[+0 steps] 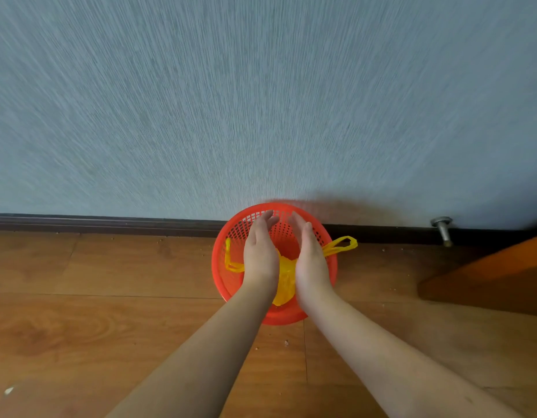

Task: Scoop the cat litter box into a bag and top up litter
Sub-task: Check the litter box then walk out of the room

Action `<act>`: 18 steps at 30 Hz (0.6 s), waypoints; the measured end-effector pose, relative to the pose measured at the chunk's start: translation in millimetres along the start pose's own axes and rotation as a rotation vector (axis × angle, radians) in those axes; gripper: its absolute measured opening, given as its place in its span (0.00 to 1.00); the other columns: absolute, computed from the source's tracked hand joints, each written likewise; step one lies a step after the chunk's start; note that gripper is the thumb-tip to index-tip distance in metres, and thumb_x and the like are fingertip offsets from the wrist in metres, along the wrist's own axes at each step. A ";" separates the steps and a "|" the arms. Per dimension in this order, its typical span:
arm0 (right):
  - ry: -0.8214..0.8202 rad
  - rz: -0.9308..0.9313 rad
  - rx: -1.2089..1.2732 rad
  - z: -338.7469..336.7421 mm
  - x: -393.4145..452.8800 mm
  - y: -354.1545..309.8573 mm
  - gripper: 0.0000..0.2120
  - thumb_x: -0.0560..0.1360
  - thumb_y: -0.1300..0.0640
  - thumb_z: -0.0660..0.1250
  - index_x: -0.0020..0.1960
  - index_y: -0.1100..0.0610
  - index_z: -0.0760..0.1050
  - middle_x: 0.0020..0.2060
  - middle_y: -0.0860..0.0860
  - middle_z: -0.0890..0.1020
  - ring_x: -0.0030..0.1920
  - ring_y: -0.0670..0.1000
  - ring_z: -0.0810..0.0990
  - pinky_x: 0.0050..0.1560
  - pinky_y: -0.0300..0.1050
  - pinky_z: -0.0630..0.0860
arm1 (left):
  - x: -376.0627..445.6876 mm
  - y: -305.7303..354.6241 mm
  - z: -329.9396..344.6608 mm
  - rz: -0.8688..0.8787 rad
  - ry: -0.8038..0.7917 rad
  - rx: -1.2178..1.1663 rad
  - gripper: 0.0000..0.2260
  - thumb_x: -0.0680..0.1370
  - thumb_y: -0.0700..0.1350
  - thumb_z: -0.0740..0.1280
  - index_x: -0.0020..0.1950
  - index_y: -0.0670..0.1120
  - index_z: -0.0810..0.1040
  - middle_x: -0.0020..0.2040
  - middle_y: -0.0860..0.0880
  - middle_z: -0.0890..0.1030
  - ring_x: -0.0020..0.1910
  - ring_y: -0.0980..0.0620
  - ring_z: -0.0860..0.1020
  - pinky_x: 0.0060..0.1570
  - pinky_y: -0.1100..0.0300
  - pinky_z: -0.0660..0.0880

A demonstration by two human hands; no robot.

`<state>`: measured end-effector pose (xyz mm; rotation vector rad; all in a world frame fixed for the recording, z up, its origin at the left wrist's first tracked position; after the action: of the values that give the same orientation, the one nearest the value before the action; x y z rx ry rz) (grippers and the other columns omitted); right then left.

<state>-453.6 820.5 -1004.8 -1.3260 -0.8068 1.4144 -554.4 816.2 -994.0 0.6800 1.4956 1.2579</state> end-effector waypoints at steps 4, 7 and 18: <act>-0.038 -0.055 -0.103 -0.9 -2.9 -6.9 0.21 0.83 0.47 0.49 0.71 0.50 0.68 0.68 0.45 0.72 0.68 0.40 0.68 0.70 0.39 0.61 | 4.7 5.9 -0.6 0.174 -0.043 0.424 0.21 0.83 0.53 0.50 0.72 0.50 0.71 0.66 0.50 0.78 0.67 0.52 0.73 0.66 0.55 0.67; -0.051 -0.114 -0.188 -1.1 -3.1 -13.4 0.21 0.83 0.47 0.49 0.73 0.50 0.64 0.68 0.45 0.72 0.68 0.40 0.67 0.67 0.31 0.62 | 7.2 8.0 -2.5 0.347 -0.037 0.791 0.29 0.79 0.57 0.47 0.75 0.45 0.66 0.68 0.44 0.75 0.70 0.45 0.70 0.70 0.48 0.63; -0.099 -0.277 -0.709 -2.2 -2.8 -20.5 0.19 0.83 0.54 0.53 0.70 0.59 0.69 0.74 0.49 0.63 0.74 0.46 0.60 0.73 0.39 0.56 | 6.1 18.3 -9.6 0.703 0.090 1.257 0.22 0.81 0.52 0.53 0.62 0.42 0.79 0.71 0.41 0.72 0.73 0.40 0.66 0.71 0.43 0.60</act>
<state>-447.3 823.3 -985.2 -1.5835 -1.5896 1.0055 -568.6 823.5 -979.5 2.1135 2.1535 0.6517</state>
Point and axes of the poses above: each hand's wrist, its own x-axis towards the middle knuckle, its own z-axis out of the palm, y = z × x, the point moved 7 cm from there along x, towards the middle knuckle
